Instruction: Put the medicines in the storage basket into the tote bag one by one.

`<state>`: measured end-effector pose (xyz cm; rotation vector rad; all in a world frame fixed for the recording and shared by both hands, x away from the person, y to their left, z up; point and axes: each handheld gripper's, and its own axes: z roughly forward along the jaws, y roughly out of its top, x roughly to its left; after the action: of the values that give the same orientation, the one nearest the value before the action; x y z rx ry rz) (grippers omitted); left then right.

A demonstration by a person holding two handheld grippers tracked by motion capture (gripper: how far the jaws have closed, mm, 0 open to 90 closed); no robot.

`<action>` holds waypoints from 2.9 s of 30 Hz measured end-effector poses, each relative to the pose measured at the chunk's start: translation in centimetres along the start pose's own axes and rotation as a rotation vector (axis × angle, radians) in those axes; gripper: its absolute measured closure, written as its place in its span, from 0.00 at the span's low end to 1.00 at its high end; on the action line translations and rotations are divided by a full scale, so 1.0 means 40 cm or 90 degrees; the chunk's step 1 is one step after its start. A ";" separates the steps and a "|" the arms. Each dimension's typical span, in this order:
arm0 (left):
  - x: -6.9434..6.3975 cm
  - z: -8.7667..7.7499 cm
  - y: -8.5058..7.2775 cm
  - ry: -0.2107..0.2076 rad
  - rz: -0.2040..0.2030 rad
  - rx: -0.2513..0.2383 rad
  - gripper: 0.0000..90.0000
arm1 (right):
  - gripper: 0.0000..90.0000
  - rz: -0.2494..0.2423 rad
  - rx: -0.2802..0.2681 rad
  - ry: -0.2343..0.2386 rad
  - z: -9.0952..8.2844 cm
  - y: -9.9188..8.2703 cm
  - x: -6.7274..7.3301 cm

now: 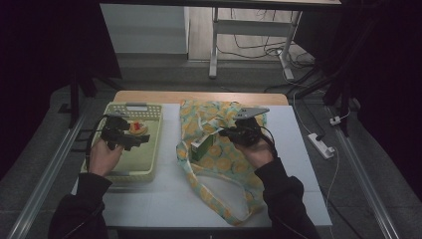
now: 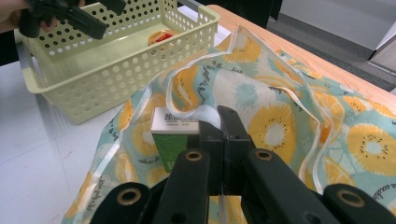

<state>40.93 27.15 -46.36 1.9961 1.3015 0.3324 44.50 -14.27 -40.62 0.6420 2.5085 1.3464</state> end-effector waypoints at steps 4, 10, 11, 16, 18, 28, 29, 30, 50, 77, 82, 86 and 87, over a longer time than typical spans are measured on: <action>0.025 0.018 0.014 0.008 -0.012 0.013 0.00 | 1.00 0.000 0.001 0.000 0.001 0.000 0.000; 0.056 0.050 0.036 0.027 -0.022 0.032 0.00 | 1.00 0.000 0.000 0.001 0.000 -0.001 -0.001; 0.061 0.056 0.038 0.026 -0.027 0.034 0.00 | 1.00 0.001 0.000 0.001 -0.001 -0.001 -0.001; 0.085 0.076 0.051 0.024 -0.040 0.046 0.00 | 1.00 0.000 -0.001 0.000 -0.001 -0.001 -0.002; 0.093 0.083 0.056 0.024 -0.044 0.047 0.00 | 1.00 -0.001 -0.002 0.001 -0.001 0.000 -0.001; 0.137 0.134 0.062 0.041 -0.053 0.084 0.00 | 1.00 0.000 -0.004 0.001 -0.003 0.000 -0.003; 0.140 0.140 0.062 0.046 -0.055 0.091 0.00 | 1.00 0.000 -0.004 0.001 -0.003 0.000 -0.003; 0.143 0.144 0.062 0.049 -0.055 0.094 0.00 | 1.00 0.000 -0.003 0.001 -0.003 0.000 -0.002; 0.172 0.227 0.060 0.097 -0.072 0.166 0.02 | 1.00 -0.002 -0.006 0.002 -0.006 0.003 0.000; 0.147 0.191 0.077 0.109 -0.092 0.171 0.23 | 1.00 0.001 -0.015 -0.001 -0.013 0.004 -0.003; 0.140 0.165 0.073 0.103 -0.086 0.161 0.23 | 1.00 0.002 -0.014 -0.001 -0.013 0.004 -0.003; 0.131 0.140 0.069 0.094 -0.081 0.145 0.23 | 1.00 0.000 -0.014 0.000 -0.011 0.004 -0.002; 0.128 0.134 0.068 0.088 -0.082 0.141 0.23 | 1.00 0.000 -0.014 0.000 -0.010 0.004 -0.002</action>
<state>48.18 28.73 -49.13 2.0887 1.6062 0.2796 44.46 -14.54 -40.25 0.6379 2.4906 1.3721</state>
